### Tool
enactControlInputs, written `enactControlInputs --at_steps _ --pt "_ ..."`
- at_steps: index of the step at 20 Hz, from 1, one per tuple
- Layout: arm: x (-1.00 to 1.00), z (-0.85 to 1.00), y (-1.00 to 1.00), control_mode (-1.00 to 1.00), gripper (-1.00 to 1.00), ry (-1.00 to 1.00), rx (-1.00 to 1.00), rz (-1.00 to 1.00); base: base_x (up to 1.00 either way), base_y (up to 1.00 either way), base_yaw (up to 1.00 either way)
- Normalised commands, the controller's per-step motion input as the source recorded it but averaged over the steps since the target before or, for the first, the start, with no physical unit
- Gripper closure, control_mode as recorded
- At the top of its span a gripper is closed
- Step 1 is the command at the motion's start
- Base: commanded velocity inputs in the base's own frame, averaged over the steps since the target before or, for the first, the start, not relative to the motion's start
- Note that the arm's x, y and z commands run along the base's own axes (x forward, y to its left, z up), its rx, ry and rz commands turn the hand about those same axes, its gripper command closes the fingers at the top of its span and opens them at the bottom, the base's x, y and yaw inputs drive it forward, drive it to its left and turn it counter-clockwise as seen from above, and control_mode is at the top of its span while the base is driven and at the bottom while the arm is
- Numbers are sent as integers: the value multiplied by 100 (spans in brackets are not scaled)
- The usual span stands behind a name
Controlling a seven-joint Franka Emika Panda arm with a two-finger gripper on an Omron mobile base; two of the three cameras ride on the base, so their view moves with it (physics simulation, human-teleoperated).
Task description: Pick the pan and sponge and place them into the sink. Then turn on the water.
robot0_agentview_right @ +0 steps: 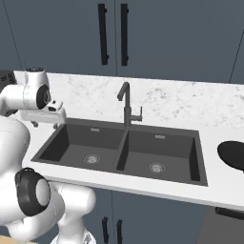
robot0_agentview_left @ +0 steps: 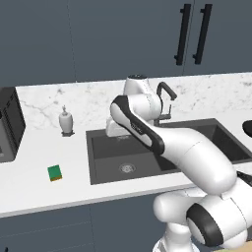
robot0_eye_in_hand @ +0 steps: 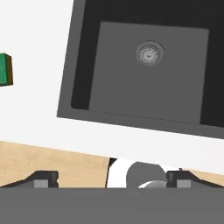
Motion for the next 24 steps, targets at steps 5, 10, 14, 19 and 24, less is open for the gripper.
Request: enactControlInputs --at_steps 5,10,14,19,24 --pt "0 -18 4 -100 -100 16 -1 7 0 0 0" --pt "7 -57 46 -100 -100 11 0 6 0 0 0" --pt "0 -60 93 -100 -100 13 0 9 0 0 0" --pt "0 -50 94 -100 -100 14 0 9 0 0 0" --pt "0 -33 82 -100 -100 5 -2 3 0 0 0"
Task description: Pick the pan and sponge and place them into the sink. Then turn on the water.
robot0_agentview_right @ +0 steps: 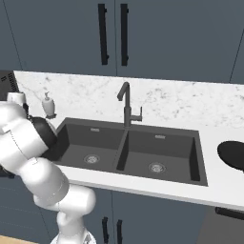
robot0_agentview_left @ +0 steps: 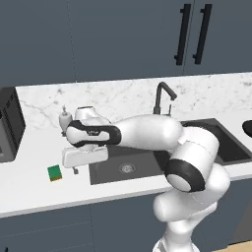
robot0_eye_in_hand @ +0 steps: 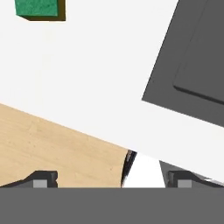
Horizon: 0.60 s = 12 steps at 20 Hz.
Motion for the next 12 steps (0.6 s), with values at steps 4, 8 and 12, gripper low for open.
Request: enactControlInputs --at_steps 4,8,12 --pt "0 -15 24 -100 -100 1 -6 0 0 0 0" --pt "0 -16 11 -100 -100 0 -11 0 0 0 0" --pt "6 -35 21 -100 -100 -1 -6 0 0 0 0"
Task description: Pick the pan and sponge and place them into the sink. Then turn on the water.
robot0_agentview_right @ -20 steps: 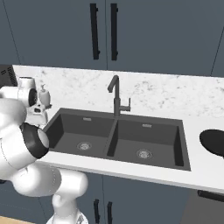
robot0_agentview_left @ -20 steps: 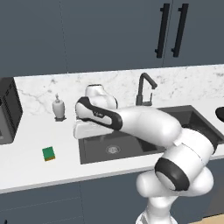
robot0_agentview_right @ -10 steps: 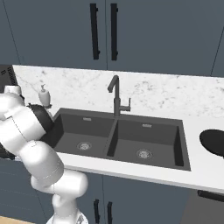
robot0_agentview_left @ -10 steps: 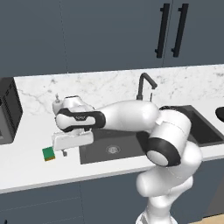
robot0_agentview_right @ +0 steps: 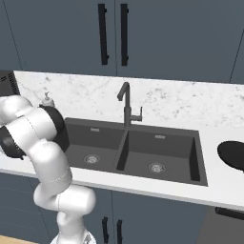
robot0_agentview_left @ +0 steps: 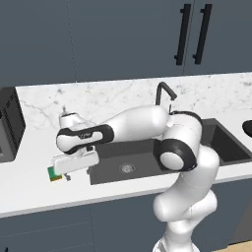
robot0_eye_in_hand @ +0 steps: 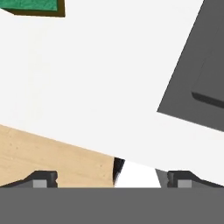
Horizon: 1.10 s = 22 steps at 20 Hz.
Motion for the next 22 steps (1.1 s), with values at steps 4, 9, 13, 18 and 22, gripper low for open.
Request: enactControlInputs --at_steps 4,9,13,18,22 --pt "6 -30 26 -100 -100 -3 0 0 0 0 0" --pt "9 -8 22 -100 -100 0 0 0 0 0 0" --pt "13 0 19 -100 -100 0 0 0 0 0 0" --pt "17 -2 20 -100 -100 0 0 0 0 0 0" --pt "17 -10 24 -100 -100 -2 0 0 0 0 0"
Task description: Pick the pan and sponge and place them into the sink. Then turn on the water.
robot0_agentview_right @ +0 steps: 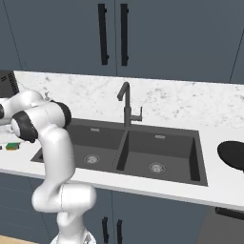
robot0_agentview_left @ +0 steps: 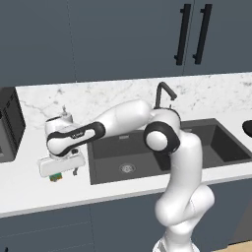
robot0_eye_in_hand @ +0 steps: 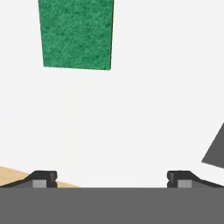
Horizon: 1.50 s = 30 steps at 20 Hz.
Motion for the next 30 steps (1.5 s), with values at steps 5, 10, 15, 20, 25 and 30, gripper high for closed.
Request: enactControlInputs --at_steps 5,10,15,20,25,30 --pt "19 -15 20 -100 -100 -4 0 0 0 0 0" --pt "22 -20 10 -100 -100 -6 0 0 0 0 0" --pt "20 -12 7 -100 -100 -1 0 0 0 0 0" --pt "14 -4 19 -100 -100 0 0 0 0 0 0" --pt "13 -14 15 -100 -100 0 0 0 0 0 0" --pt "18 -27 0 -100 -100 0 0 0 0 0 0"
